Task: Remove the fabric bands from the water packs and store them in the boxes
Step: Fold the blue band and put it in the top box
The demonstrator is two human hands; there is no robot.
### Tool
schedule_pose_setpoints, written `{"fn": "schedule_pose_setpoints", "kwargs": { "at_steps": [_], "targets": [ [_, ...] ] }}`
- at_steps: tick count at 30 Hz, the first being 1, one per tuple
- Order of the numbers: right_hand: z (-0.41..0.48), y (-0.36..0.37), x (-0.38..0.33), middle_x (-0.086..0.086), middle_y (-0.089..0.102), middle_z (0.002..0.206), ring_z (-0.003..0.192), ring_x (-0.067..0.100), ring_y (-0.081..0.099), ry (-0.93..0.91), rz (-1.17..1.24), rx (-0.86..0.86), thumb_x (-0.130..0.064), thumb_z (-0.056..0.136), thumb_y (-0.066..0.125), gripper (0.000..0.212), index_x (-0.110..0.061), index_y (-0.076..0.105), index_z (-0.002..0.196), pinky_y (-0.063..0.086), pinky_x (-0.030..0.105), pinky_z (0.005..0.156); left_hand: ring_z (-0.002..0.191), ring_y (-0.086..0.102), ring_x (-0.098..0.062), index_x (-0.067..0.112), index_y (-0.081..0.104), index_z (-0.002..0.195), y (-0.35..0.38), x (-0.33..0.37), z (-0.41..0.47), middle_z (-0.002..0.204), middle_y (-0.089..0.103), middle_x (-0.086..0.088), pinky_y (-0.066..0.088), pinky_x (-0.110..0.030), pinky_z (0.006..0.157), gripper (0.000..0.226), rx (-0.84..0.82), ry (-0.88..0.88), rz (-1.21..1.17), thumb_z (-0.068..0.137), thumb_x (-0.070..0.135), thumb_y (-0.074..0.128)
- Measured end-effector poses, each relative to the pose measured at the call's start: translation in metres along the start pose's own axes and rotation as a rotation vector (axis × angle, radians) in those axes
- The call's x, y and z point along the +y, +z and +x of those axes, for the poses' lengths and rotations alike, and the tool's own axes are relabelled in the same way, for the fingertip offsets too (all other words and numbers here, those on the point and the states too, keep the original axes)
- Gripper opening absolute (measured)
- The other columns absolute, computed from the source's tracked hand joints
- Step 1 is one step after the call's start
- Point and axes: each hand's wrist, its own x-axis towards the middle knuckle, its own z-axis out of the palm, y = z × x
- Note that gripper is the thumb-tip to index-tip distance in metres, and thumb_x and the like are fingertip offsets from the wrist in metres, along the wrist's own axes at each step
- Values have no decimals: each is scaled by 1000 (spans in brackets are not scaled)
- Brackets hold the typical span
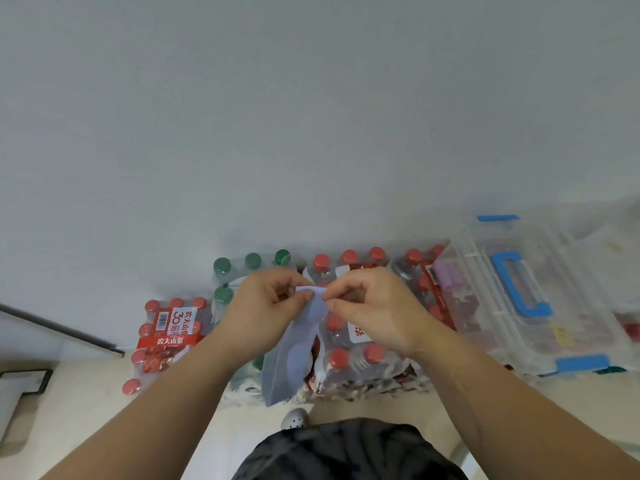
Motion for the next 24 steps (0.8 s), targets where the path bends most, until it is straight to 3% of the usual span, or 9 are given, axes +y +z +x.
{"fn": "schedule_pose_setpoints", "kwargs": {
  "at_steps": [4,8,11,13,16,21,24],
  "targets": [
    [-30,-27,-4,8,76,81,79,31,73,-42,253,116,-3,88,75,10,-12,69,88,59,37,73,62,63,-14,23,76,80,16,47,-27,71,72,-5,49,-22,57,18,53,-2,-154,91,10,69],
    [-68,-54,5,4,77,81,79,21,75,-18,375,113,-8,92,72,14,-21,72,93,60,38,67,76,67,-39,21,78,83,43,87,-51,76,74,-12,56,-48,69,17,36,0,-253,90,8,69],
    [-98,-72,18,-2,77,80,76,10,73,-2,418,65,-7,90,73,17,-23,76,87,55,23,65,77,63,-48,21,79,85,68,107,-65,78,70,-22,53,-58,68,16,-44,6,-254,89,9,70],
    [-115,-86,30,-3,76,78,73,7,71,9,434,55,-7,90,72,15,-20,75,85,54,20,65,73,63,-47,17,79,85,88,118,-72,76,70,-23,54,-55,66,15,-63,-10,-288,89,6,70],
    [-139,-104,48,-3,74,77,72,8,69,13,437,62,-9,91,72,12,-20,73,87,54,23,65,66,69,-34,10,77,86,121,131,-83,74,74,-16,57,-40,63,13,-31,-57,-358,89,2,68],
    [-169,-119,75,3,76,76,75,22,73,27,425,113,-10,89,75,14,-22,71,84,61,38,69,66,64,-36,16,76,82,170,142,-101,77,71,-26,55,-45,65,20,45,-83,-410,86,-3,70],
    [-185,-123,87,13,76,78,80,37,72,10,414,131,-11,89,75,12,-22,72,84,61,54,74,78,61,-54,12,75,86,188,145,-113,83,68,-33,55,-61,73,12,72,-78,-431,84,1,73]
  ]
}}
